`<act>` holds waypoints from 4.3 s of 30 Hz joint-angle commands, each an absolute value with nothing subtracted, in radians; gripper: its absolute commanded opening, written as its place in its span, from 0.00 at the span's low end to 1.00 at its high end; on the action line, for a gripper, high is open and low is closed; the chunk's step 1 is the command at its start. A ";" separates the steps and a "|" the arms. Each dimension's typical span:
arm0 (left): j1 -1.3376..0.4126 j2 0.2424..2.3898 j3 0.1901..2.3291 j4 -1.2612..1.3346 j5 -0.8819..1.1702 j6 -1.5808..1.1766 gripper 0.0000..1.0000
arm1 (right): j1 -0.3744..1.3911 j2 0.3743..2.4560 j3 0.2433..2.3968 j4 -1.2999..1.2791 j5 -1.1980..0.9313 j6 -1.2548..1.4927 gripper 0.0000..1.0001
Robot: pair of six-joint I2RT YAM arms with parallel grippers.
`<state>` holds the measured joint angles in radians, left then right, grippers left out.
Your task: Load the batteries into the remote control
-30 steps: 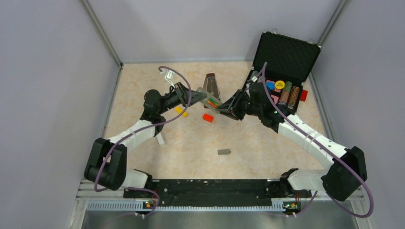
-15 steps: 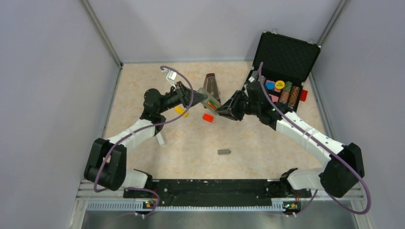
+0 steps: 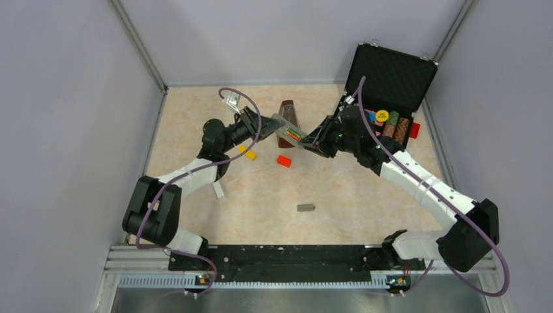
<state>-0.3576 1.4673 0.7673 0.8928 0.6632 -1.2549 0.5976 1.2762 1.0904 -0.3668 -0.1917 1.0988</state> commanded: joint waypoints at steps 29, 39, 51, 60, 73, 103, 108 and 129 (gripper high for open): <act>-0.350 1.423 0.753 0.974 0.602 -1.495 0.00 | 0.544 1.163 1.072 -0.305 -0.229 1.064 0.52; -0.350 1.383 0.760 0.918 0.612 -1.482 0.00 | 0.543 1.147 0.944 -0.021 -0.327 1.176 0.59; -0.347 1.369 0.765 0.884 0.617 -1.470 0.00 | 0.544 1.112 0.886 0.144 -0.326 1.223 0.58; -0.347 1.374 0.766 0.908 0.632 -1.489 0.00 | 0.544 1.173 0.892 0.180 -0.345 1.248 0.51; -0.347 1.401 0.772 0.964 0.643 -1.513 0.00 | 0.544 1.239 0.919 0.158 -0.376 1.232 0.31; -0.181 1.286 0.811 0.297 0.643 -0.912 0.00 | 0.446 1.277 1.091 -0.496 -0.341 0.402 0.69; -0.178 1.242 0.810 0.121 0.494 -0.857 0.00 | 0.561 1.361 1.083 -0.624 -0.201 0.332 0.66; -0.177 1.088 0.582 0.197 0.457 -0.996 0.00 | 0.661 1.359 0.704 -0.382 -0.312 0.522 0.41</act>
